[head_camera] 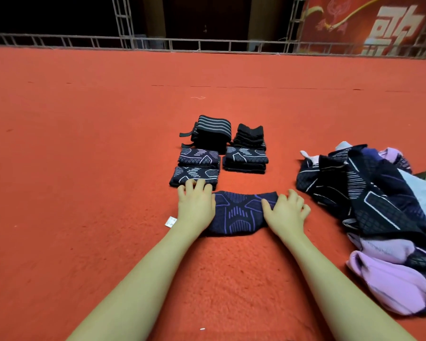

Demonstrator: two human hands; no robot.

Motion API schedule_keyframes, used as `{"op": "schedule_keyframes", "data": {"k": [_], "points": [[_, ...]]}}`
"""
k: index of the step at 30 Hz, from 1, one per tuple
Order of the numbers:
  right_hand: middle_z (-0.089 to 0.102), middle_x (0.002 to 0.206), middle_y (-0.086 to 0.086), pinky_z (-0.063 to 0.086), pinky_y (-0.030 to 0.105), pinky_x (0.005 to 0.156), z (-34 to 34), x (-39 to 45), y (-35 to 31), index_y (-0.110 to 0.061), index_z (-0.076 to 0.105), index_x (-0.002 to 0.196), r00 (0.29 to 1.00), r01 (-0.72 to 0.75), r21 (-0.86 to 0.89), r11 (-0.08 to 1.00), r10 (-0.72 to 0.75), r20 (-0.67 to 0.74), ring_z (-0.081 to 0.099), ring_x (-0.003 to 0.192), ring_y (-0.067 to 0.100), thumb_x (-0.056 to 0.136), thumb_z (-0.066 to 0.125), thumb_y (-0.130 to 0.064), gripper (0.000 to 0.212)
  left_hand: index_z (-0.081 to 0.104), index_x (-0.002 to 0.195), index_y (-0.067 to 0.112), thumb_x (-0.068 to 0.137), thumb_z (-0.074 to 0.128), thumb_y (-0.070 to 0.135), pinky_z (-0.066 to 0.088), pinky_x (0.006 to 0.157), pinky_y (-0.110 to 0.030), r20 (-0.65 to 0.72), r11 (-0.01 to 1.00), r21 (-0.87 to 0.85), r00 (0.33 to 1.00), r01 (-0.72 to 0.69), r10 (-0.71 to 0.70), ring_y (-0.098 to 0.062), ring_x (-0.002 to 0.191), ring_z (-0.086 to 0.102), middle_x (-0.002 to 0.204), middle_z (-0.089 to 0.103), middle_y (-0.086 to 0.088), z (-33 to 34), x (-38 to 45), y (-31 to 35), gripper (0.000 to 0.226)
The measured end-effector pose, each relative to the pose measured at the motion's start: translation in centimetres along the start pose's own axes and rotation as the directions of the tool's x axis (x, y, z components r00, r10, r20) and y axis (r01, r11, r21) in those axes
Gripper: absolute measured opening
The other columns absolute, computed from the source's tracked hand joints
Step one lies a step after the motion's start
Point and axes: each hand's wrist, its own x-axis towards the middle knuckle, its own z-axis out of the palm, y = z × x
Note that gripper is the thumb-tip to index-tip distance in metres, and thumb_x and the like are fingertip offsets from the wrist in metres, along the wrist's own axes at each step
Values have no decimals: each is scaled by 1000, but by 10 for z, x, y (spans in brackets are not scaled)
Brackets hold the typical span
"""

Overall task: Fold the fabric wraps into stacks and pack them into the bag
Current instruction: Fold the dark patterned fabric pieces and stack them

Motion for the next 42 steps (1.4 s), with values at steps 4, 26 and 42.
{"op": "schedule_keyframes", "data": {"k": [4, 26, 42], "points": [[54, 106, 5, 19, 34, 86, 9, -4, 1, -11, 55, 102, 971, 192, 251, 949, -147, -188, 45, 107, 30, 89, 59, -22, 17, 56, 119, 12, 96, 37, 35, 30, 97, -42, 98, 1000, 27, 995, -6, 3, -30, 119, 42, 124, 51, -4, 11, 8, 1, 37], [61, 79, 1, 26, 35, 69, -14, -7, -22, -17, 60, 108, 796, 413, -3, 911, -362, -485, 55, 63, 25, 95, 49, -28, 20, 71, 89, 15, 78, 70, 24, 28, 80, -40, -366, 989, 70, 919, -129, 146, -30, 83, 60, 81, 67, -2, -19, -5, -41, 15], [39, 142, 12, 15, 42, 101, 4, -47, 5, -7, 57, 115, 991, 116, -135, 984, -123, -45, 30, 130, 29, 92, 46, -51, 51, 7, 153, 26, 94, 17, 64, -1, 117, -47, 372, 966, -71, 905, 250, -207, -32, 146, -2, 161, 1, -5, 12, -36, -22, 71]]}}
